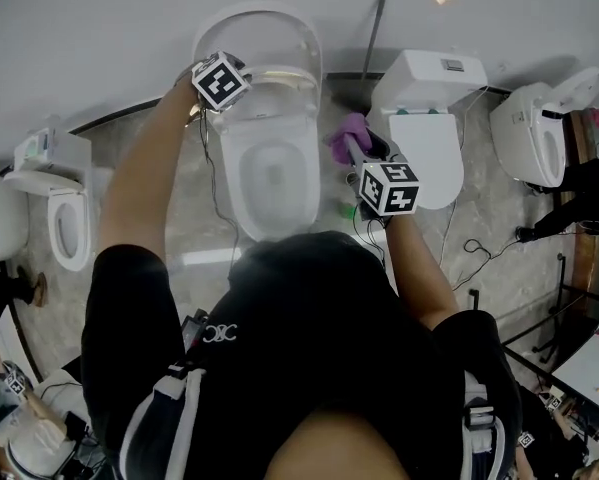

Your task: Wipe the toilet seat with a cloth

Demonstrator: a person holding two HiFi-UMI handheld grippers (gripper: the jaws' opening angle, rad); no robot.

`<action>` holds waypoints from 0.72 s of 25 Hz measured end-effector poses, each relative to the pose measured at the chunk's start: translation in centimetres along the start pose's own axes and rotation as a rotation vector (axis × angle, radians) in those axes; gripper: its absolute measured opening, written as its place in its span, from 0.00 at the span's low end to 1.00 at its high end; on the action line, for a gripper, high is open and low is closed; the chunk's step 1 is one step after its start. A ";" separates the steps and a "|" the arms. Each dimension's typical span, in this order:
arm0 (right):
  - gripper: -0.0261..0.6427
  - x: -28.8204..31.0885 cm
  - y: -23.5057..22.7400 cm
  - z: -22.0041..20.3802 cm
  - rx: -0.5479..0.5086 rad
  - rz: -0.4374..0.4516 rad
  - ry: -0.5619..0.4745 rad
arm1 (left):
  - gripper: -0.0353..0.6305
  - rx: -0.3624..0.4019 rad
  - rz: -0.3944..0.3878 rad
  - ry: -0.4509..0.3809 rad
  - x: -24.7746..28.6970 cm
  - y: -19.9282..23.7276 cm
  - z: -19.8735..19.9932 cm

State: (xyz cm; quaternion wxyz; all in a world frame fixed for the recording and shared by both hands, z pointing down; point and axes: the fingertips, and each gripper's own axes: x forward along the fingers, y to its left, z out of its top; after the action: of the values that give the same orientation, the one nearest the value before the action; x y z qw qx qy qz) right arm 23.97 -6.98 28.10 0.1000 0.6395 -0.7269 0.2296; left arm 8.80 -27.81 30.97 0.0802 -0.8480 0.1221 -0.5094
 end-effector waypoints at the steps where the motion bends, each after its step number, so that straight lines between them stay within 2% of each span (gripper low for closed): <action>1: 0.22 0.1 0.9 -0.3 0.001 0.007 0.003 | 0.21 0.001 -0.047 -0.007 -0.5 -1.5 -0.3; 3: 0.22 0.1 2.6 -1.1 0.006 0.015 0.009 | 0.22 0.001 -0.130 -0.012 -1.4 -4.2 -1.1; 7: 0.22 -0.4 5.6 -3.1 0.016 -0.002 0.026 | 0.22 0.021 -0.236 -0.006 -2.9 -9.5 -3.8; 10: 0.22 -1.0 7.4 -4.0 -0.005 -0.027 0.026 | 0.22 -0.025 -0.350 -0.059 -3.9 -13.5 -5.1; 12: 0.22 -1.2 8.4 -4.7 0.004 -0.031 0.031 | 0.22 -0.119 -0.398 -0.117 -4.4 -15.2 -5.8; 16: 0.22 -2.3 9.9 -7.1 0.036 -0.041 0.068 | 0.16 -0.390 -0.460 -0.240 -4.6 -17.5 -7.3; 18: 0.22 -3.0 10.5 -8.3 0.032 -0.039 0.090 | 0.15 -0.487 -0.477 -0.286 -4.6 -18.9 -7.9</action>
State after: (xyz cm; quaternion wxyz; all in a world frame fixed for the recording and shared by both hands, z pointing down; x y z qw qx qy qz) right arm 13.02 0.33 31.86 0.1267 0.6440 -0.7053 0.2679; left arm 2.14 -8.45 35.76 -0.2286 -0.9095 0.0261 -0.3464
